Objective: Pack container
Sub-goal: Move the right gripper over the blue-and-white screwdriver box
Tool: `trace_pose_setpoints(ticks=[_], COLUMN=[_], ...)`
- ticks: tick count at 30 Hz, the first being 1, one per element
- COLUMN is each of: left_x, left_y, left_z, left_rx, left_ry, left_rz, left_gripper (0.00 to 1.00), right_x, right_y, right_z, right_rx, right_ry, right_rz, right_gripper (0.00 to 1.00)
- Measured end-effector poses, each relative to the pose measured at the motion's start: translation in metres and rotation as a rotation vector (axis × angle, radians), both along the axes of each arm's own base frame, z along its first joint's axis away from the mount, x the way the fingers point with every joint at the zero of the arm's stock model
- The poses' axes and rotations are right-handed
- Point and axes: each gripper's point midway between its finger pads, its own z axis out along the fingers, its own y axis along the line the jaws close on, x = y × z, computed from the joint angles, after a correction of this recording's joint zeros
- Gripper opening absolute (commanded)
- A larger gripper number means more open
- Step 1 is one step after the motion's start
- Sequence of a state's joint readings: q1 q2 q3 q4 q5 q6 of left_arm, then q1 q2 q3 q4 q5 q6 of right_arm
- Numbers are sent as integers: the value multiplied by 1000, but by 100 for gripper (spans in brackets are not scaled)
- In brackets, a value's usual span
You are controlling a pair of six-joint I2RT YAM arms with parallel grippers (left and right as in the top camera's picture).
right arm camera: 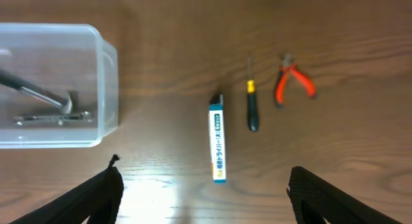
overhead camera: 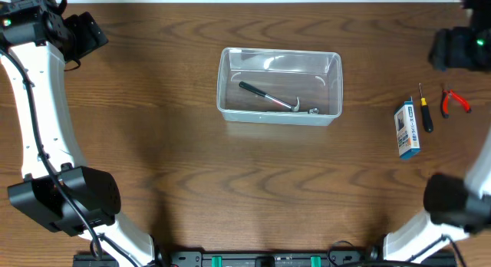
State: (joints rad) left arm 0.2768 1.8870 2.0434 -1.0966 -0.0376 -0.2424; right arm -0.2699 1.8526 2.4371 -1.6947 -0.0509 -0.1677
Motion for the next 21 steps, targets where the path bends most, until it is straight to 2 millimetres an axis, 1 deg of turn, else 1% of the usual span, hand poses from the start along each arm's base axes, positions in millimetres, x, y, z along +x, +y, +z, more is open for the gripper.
trace_pose_setpoints(ticks=[2, 3, 4, 5, 6, 7, 9, 10, 11, 13, 14, 16, 21], left_x=[0, 0, 0, 0, 0, 0, 0, 0, 0, 0, 0, 0, 0], left_y=[0, 0, 0, 0, 0, 0, 0, 0, 0, 0, 0, 0, 0], left_z=[0, 0, 0, 0, 0, 0, 0, 0, 0, 0, 0, 0, 0], left_rx=[0, 0, 0, 0, 0, 0, 0, 0, 0, 0, 0, 0, 0], left_ry=[0, 0, 0, 0, 0, 0, 0, 0, 0, 0, 0, 0, 0], left_rz=[0, 0, 0, 0, 0, 0, 0, 0, 0, 0, 0, 0, 0], left_gripper=[98, 98, 98, 98, 98, 98, 98, 98, 98, 98, 98, 98, 98], right_x=[-13, -19, -23, -26, -26, -24, -16, -11, -10, -7, -7, -8, -7], right_y=[-2, -5, -7, -11, -14, -19, -27, -31, -31, -33, -33, -32, -32], right_z=[16, 18, 16, 9, -1, -18, -61, -89, -99, -139, -155, -179, -206], right_rx=[-14, -18, -17, -12, -7, 0, 21, 30, 37, 50, 56, 61, 52], right_ry=[-42, -46, -39, -17, 8, 47, 138, 185, 207, 266, 290, 315, 317], right_rz=[-16, -27, -37, -47, -56, -63, -69, -65, -62, -48, -40, -25, 2], right_gripper=[84, 84, 84, 87, 90, 91, 93, 93, 94, 93, 93, 92, 90])
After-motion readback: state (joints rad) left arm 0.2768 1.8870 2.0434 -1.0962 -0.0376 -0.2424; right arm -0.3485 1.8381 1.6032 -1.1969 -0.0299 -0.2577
